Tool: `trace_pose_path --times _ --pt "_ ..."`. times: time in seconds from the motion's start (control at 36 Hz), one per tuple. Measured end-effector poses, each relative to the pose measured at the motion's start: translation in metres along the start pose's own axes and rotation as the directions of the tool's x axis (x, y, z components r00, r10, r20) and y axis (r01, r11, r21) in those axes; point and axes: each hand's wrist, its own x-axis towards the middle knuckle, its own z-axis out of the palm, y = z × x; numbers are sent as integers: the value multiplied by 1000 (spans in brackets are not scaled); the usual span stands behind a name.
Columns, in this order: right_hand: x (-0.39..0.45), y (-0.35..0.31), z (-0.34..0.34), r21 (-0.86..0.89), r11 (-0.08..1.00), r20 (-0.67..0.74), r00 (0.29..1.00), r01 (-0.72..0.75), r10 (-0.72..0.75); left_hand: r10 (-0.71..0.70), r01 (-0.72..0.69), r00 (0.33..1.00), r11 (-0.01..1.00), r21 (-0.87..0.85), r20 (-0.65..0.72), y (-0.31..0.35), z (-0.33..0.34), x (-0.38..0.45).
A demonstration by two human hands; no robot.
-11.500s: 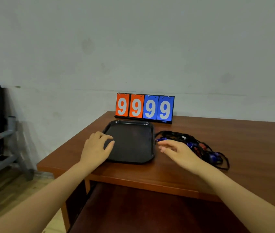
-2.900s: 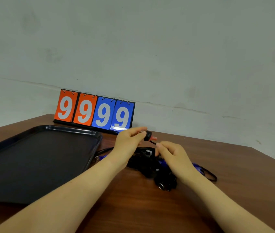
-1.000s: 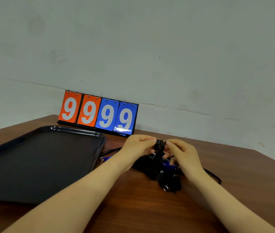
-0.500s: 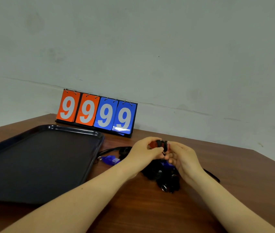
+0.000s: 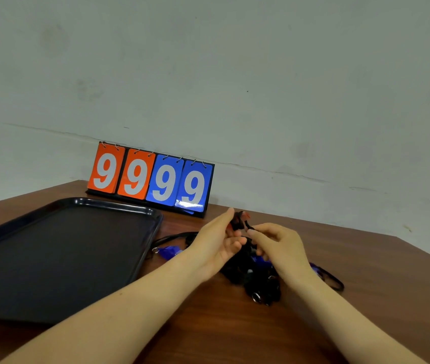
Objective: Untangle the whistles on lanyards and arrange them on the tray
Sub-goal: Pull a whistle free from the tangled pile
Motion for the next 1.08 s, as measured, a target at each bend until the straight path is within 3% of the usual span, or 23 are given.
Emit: trace_pose_path --times 0.08,0.17,0.31,0.53,0.78,1.08 --pt "0 -2 -2 -263 946 -21 979 188 -201 26 -26 1000 1000 -6 -13 1 -2 1" --pt "-3 -3 -4 -363 883 -25 944 298 -329 58 -57 998 997 47 -15 1 -2 2" --pt "-5 -7 -4 -321 892 -87 928 318 -363 62 -62 998 995 77 -8 0 -2 2" --pt "-6 -7 -2 -276 891 -6 927 359 -376 116 -116 993 968 225 12 -2 -1 5" --pt "-5 -6 -4 -353 822 -75 863 446 -500 123 -116 992 949 292 -4 -1 0 7" --pt "-6 -6 -4 -340 825 -59 866 451 -497 154 -143 988 885 444 10 -6 1 8"
